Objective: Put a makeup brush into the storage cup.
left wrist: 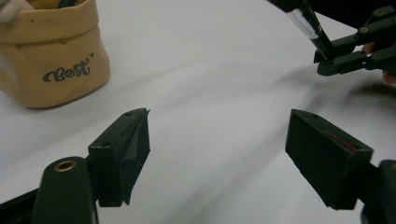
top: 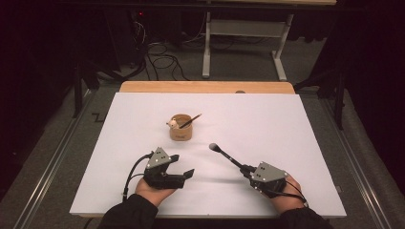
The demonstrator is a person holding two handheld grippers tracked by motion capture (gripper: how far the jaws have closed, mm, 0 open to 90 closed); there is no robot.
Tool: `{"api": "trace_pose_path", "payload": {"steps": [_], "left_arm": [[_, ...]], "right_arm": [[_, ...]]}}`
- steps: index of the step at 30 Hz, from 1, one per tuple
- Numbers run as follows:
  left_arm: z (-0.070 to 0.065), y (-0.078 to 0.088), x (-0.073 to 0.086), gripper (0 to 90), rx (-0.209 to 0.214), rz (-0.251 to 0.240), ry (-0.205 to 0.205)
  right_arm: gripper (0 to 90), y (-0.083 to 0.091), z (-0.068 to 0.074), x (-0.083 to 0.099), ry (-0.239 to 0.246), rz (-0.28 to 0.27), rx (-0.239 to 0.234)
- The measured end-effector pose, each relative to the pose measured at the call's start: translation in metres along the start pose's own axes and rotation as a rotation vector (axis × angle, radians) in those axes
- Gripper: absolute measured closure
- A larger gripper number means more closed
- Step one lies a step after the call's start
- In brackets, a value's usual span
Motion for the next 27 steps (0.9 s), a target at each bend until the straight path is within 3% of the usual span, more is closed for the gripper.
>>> {"api": "trace_pose_path", "payload": {"steps": [12,21,27], "left_arm": [[-0.003,0.004,-0.001,10.7,0.002,-0.067,-0.012],[-0.004,0.004,0.000,3.3,0.003,-0.075,-0.014],[-0.005,0.003,-0.003,2.5,0.026,-0.088,-0.001]], "right_arm": [[80.1,0.009,-0.009,0.007,-0.154,-0.094,0.009],[80.2,0.012,-0.010,0.006,-0.206,-0.134,0.020],[80.1,0.015,-0.010,0.002,-0.243,-0.171,0.022]]}}
Point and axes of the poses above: each handheld gripper's, and its own axes: y roughly backward along the jaws, x roughly out of its underside, z roughly to its left, the point moved 1 cm from there along -y, roughly forward along the jaws, and after that the axes turned 13 degrees about y, right-handed, at the moved point
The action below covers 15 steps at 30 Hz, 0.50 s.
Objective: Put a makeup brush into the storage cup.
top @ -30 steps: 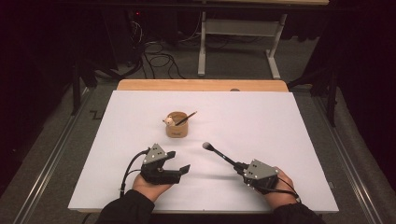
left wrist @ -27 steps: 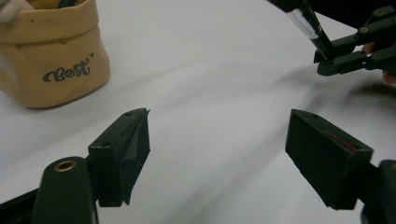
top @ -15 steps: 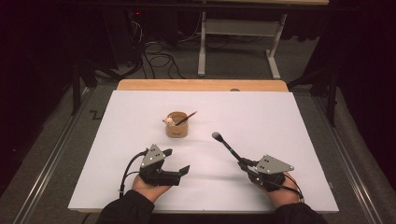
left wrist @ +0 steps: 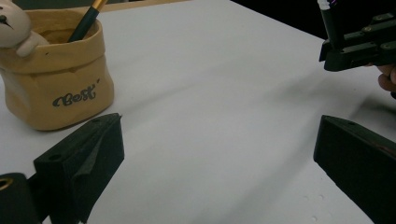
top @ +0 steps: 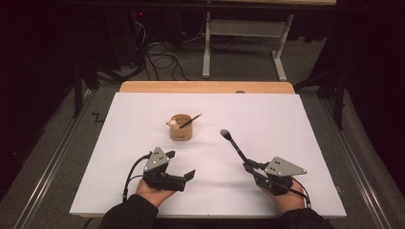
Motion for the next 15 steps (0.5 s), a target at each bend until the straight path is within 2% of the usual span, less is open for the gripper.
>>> {"api": "trace_pose_path", "payload": {"steps": [7,9,15], "left_arm": [[-0.006,-0.003,-0.005,4.1,0.039,-0.015,0.008],[-0.008,-0.004,-0.007,4.4,0.040,-0.019,0.008],[-0.011,-0.003,-0.014,5.3,0.036,-0.021,0.004]], "right_arm": [[80.2,-0.002,0.002,-0.004,-0.011,-0.021,-0.010],[80.2,-0.004,0.002,-0.005,-0.011,-0.039,-0.012],[80.2,-0.006,0.005,-0.012,-0.005,-0.045,-0.016]]}}
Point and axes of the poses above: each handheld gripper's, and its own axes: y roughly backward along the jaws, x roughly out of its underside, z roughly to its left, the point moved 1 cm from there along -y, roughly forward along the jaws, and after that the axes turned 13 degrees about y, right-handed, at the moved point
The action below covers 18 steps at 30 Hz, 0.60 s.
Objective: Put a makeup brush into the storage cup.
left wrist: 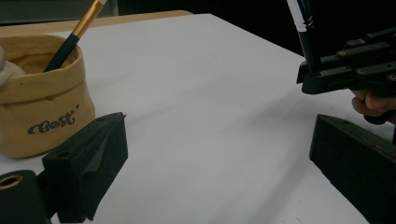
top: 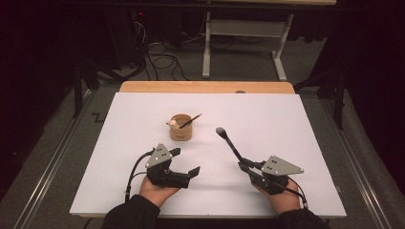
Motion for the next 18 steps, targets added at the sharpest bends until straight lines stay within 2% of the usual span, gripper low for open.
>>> {"api": "trace_pose_path", "payload": {"steps": [3,6,9,18], "left_arm": [[-0.002,0.001,-0.004,5.4,-0.009,-0.002,-0.013],[-0.003,0.001,-0.009,5.5,-0.009,-0.005,-0.013],[-0.004,-0.001,-0.013,6.3,-0.006,-0.011,-0.012],[-0.013,-0.013,-0.019,7.9,0.014,-0.018,-0.014]], "right_arm": [[80.2,-0.002,0.000,-0.005,0.001,-0.011,0.001],[80.2,-0.003,0.001,-0.009,0.020,-0.016,0.005],[80.2,-0.004,0.002,-0.013,0.014,-0.029,0.007],[80.2,-0.014,0.005,-0.021,0.019,-0.046,-0.003]]}}
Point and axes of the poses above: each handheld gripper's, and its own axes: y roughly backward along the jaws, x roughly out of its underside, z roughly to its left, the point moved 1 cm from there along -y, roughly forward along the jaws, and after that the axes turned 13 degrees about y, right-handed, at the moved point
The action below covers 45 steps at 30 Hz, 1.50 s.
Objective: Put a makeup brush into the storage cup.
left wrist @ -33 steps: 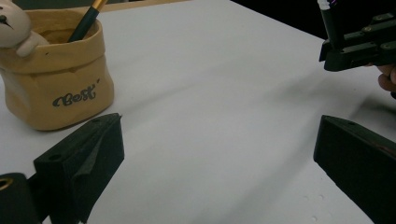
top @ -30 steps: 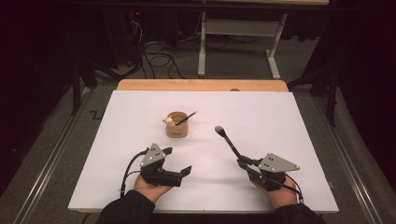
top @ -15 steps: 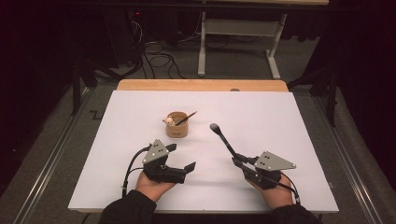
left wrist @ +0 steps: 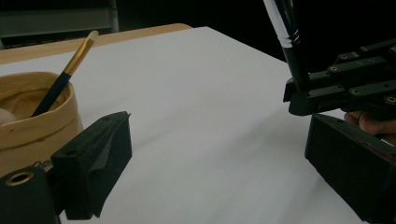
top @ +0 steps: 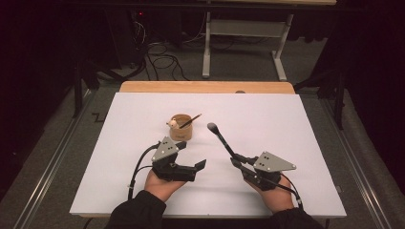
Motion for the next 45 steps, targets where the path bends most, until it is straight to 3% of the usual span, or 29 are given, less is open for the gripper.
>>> {"api": "trace_pose_path", "payload": {"steps": [11,20,28,45], "left_arm": [[-0.010,-0.012,-0.005,9.2,0.038,-0.016,0.016],[-0.016,-0.014,-0.005,10.6,0.080,-0.056,0.042],[-0.017,-0.014,0.000,12.1,0.101,-0.050,0.048],[-0.010,-0.013,0.003,23.0,0.150,-0.083,0.128]], "right_arm": [[80.2,-0.010,0.007,-0.005,0.010,-0.012,-0.013],[80.2,-0.013,0.015,-0.005,0.018,-0.022,-0.030],[80.2,-0.015,0.020,-0.003,0.028,-0.021,-0.047],[80.3,-0.018,0.025,0.000,0.019,-0.020,-0.072]]}}
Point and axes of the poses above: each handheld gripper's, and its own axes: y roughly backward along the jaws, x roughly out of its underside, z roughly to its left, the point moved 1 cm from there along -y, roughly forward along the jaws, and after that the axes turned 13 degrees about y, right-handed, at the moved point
